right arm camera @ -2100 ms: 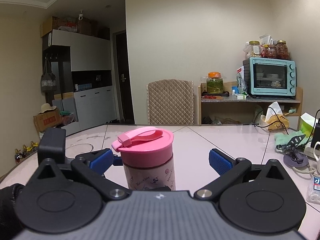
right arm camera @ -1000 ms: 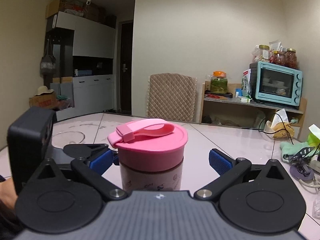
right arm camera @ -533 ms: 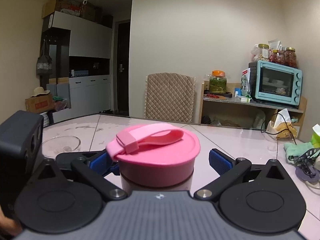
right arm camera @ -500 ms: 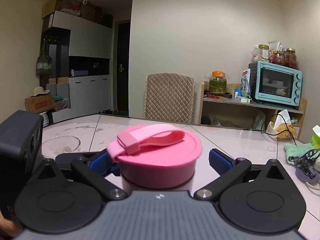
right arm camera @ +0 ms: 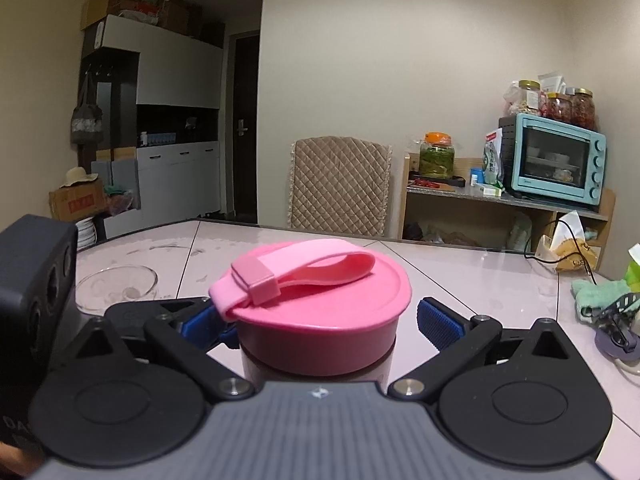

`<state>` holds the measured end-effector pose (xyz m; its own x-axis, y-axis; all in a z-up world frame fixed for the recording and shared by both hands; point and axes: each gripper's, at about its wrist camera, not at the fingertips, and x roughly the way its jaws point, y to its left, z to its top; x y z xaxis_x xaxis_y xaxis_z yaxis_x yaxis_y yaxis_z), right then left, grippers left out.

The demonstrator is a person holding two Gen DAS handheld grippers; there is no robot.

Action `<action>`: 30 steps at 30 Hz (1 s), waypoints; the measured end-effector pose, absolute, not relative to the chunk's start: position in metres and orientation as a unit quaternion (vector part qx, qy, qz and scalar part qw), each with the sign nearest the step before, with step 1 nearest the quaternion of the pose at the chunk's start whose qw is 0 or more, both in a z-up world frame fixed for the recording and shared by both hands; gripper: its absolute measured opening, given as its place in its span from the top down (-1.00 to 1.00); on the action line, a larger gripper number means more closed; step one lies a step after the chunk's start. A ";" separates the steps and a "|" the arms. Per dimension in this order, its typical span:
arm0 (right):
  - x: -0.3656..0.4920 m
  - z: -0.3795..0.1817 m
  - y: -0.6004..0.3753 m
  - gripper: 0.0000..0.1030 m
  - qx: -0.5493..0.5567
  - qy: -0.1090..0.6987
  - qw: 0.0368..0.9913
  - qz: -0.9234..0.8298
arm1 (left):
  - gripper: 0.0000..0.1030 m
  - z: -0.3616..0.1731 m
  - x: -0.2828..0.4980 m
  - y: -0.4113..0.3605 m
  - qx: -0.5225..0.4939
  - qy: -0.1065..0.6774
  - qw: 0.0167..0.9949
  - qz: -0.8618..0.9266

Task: Unscrew bottle cap and pour
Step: 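Grasp the pink lid with the right gripper above the left gripper, then twist the pink lid with the right gripper while the left gripper holds the bottle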

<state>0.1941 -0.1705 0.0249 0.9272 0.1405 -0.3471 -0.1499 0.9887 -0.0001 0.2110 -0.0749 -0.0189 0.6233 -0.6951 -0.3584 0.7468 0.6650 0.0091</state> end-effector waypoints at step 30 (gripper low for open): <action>0.217 0.023 -0.216 -0.66 -0.040 0.166 0.952 0.253 | -0.75 -0.016 0.211 -0.074 0.077 0.167 0.898 -0.400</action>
<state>0.2165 -0.2163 0.0230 0.8164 0.4687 -0.3374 -0.4956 0.8685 0.0076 0.2106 -0.0738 -0.0157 0.6251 -0.6922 -0.3609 0.7433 0.6690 0.0043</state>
